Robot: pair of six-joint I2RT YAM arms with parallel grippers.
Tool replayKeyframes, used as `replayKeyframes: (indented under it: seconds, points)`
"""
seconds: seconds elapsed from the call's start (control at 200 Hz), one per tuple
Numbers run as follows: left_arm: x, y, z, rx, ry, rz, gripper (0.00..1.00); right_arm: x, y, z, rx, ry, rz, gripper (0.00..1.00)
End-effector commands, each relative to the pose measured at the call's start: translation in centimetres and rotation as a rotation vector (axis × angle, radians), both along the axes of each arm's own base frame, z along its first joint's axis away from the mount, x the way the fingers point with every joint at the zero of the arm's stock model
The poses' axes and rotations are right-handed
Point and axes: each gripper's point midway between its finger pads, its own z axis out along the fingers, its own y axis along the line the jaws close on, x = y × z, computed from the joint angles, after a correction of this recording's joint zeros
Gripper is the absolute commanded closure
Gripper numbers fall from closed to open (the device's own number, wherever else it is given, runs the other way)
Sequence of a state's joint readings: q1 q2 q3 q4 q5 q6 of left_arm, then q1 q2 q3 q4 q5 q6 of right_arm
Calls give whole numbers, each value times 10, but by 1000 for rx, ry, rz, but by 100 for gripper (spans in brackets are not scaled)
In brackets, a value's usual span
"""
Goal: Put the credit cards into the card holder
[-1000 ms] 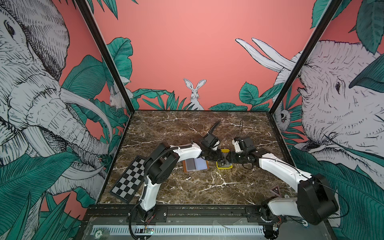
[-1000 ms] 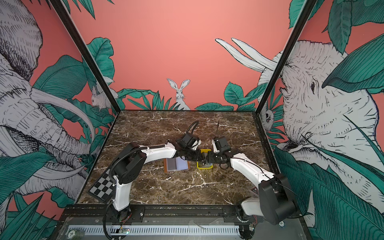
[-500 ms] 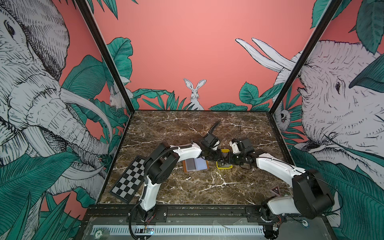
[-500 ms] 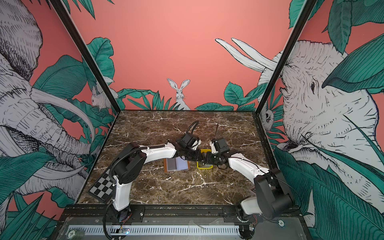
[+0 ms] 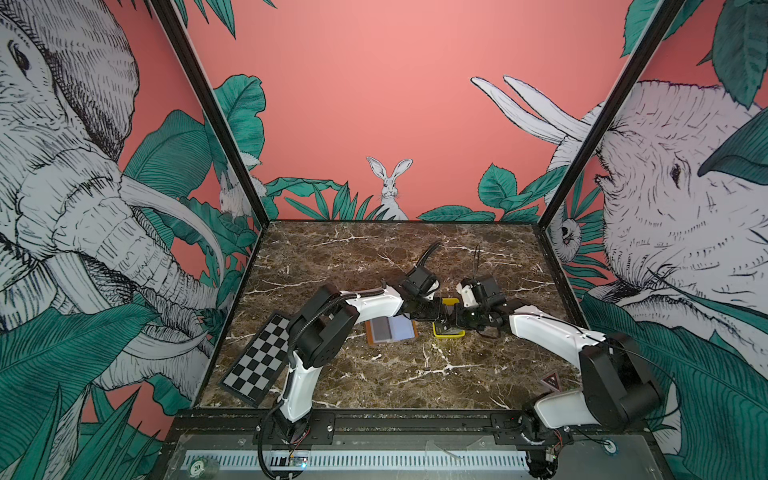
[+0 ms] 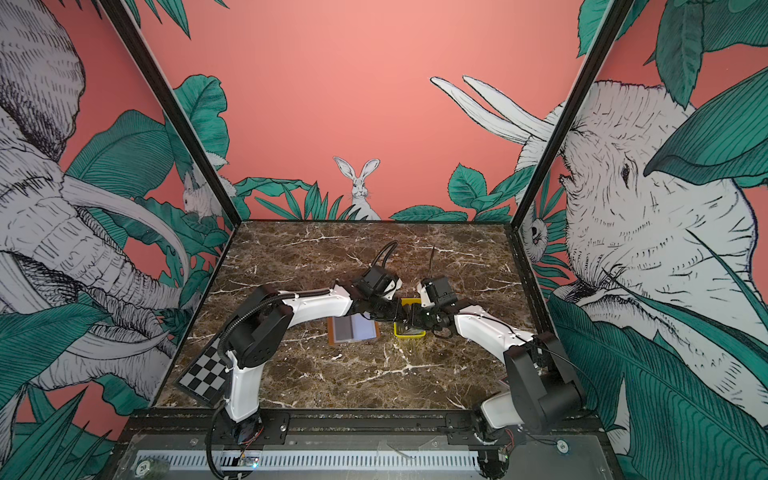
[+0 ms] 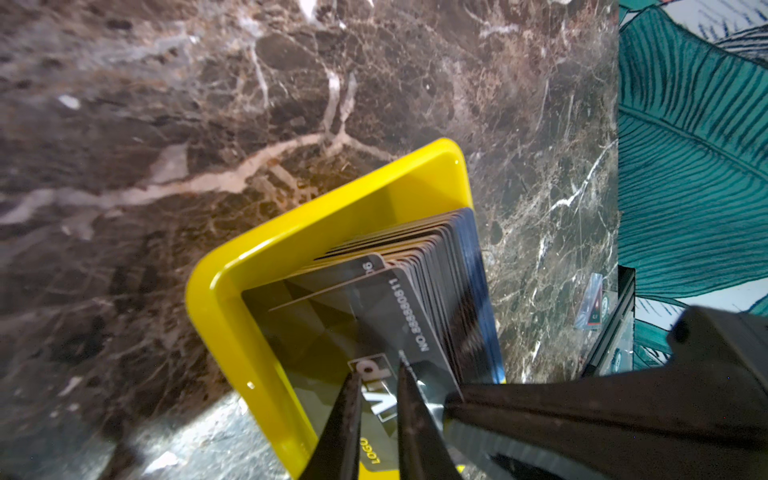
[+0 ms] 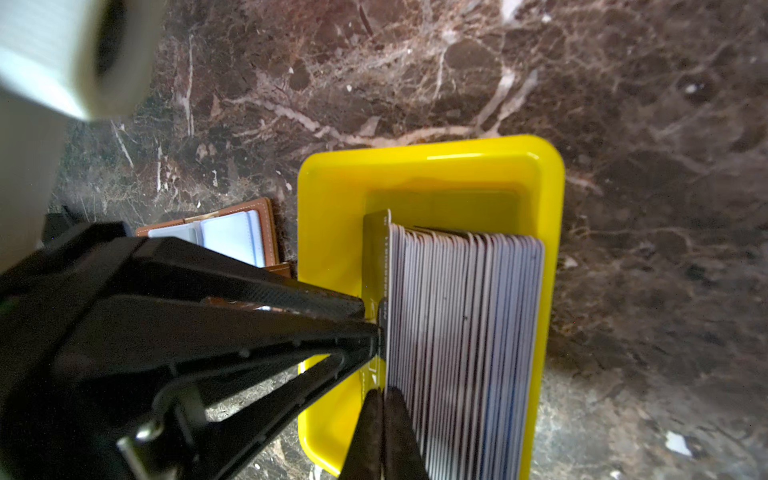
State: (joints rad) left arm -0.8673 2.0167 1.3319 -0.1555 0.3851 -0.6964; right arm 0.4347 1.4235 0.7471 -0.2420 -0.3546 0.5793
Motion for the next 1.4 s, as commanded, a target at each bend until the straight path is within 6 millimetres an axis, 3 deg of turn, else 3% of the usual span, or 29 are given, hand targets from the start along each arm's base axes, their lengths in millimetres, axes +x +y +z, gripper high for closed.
replayKeyframes:
  seconds: [0.0,0.19,0.395,0.565,0.805,0.99,1.24,1.395]
  points:
    - [-3,9,2,9,0,22,78,3,-3,8,-17,-21,-25,98]
    - [-5,18,25,-15,-44,42,74,3,-8,18,-16,-42,-57,100]
    - [-10,30,63,-72,-134,46,69,5,-12,31,-19,-65,-86,100]
    - [-15,42,80,-108,-175,45,67,8,-12,40,-14,-87,-96,100]
    - [-22,49,69,-199,-132,78,66,16,-6,49,23,-181,-66,100]
    - [-22,56,82,-280,-160,95,66,16,-1,65,75,-229,-57,100]
    - [-21,77,81,-360,-131,162,63,16,14,65,163,-228,-23,100]
    - [-21,90,84,-474,-86,166,62,19,27,77,245,-234,-6,100]
